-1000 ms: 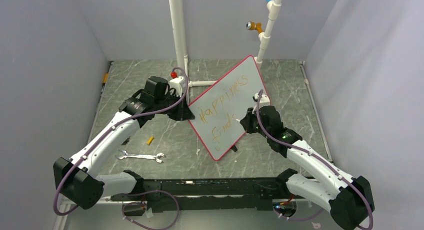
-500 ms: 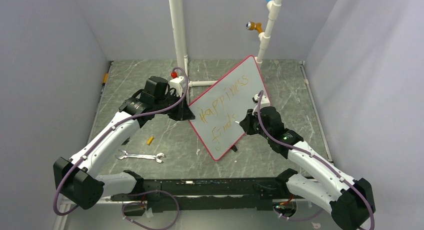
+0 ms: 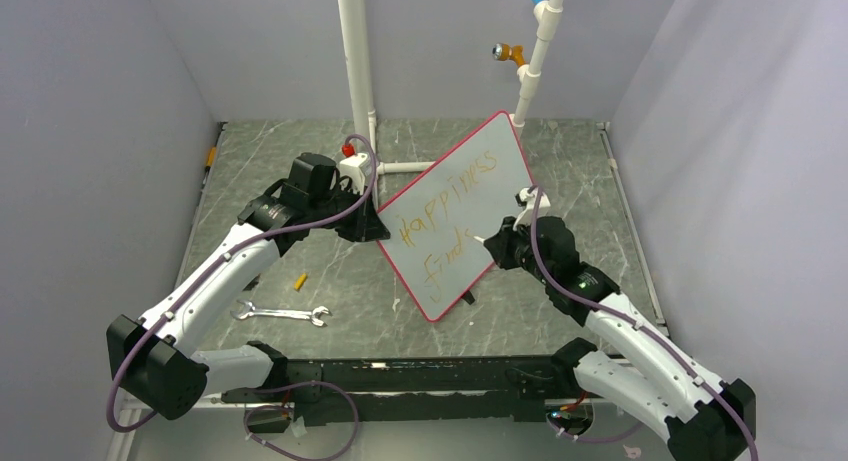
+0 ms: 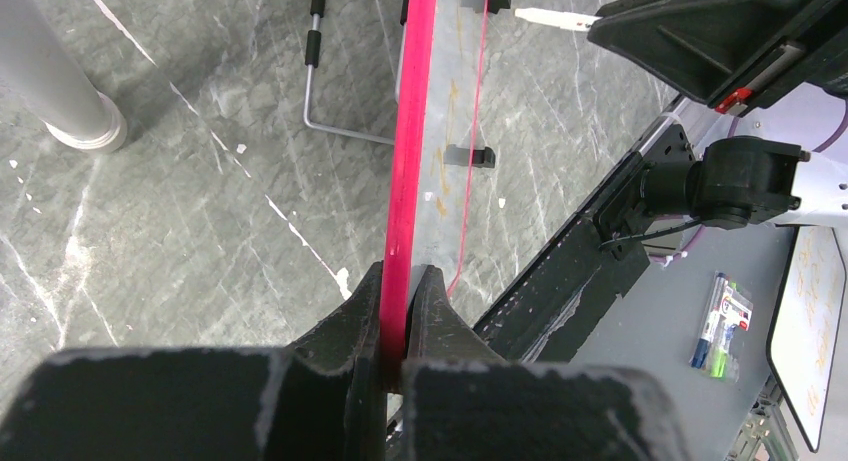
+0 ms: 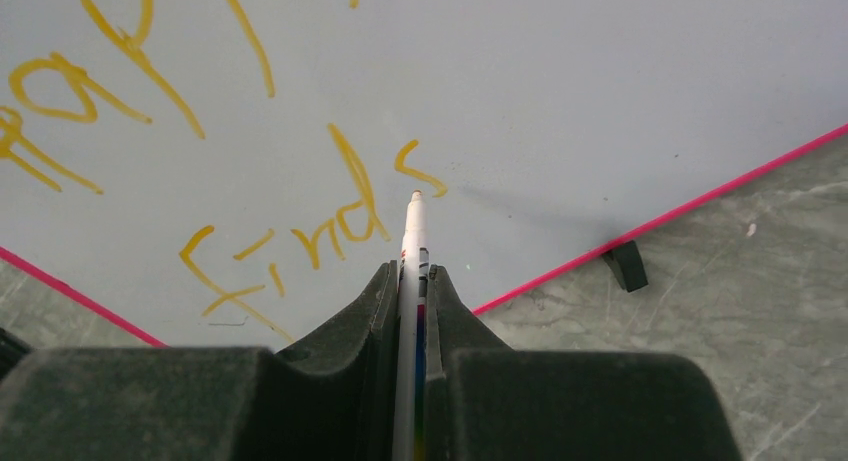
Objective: Write a sentence on the whiteboard
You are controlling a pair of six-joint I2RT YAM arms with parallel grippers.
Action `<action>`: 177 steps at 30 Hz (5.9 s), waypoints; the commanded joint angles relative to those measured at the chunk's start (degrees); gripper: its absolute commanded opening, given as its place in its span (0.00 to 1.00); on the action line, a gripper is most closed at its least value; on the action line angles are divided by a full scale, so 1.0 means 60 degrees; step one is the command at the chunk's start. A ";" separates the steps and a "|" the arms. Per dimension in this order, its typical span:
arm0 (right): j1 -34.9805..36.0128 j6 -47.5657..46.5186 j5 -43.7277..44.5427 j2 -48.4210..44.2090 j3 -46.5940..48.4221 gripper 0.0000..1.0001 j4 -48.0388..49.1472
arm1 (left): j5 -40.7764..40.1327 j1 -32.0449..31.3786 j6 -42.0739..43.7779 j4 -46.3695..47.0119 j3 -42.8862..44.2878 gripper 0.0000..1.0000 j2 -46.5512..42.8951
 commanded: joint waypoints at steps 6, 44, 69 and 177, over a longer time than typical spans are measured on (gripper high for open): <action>-0.0286 0.0026 0.1153 0.0083 0.0673 0.00 0.0116 | -0.3548 0.0163 0.2580 -0.0721 -0.0287 0.00 0.0225; -0.1834 -0.0049 -0.1399 0.2003 0.0849 0.00 0.2058 | -0.3687 0.0167 0.2602 -0.0733 -0.0283 0.00 0.0283; -0.1911 -0.0159 -0.0781 0.2105 0.0531 0.00 0.1655 | -0.3721 0.0168 0.2594 -0.0732 -0.0295 0.00 0.0327; -0.2703 -0.0048 -0.0687 0.2836 0.1936 0.00 0.1538 | -0.3848 0.0073 0.2605 -0.0747 -0.0315 0.00 0.0223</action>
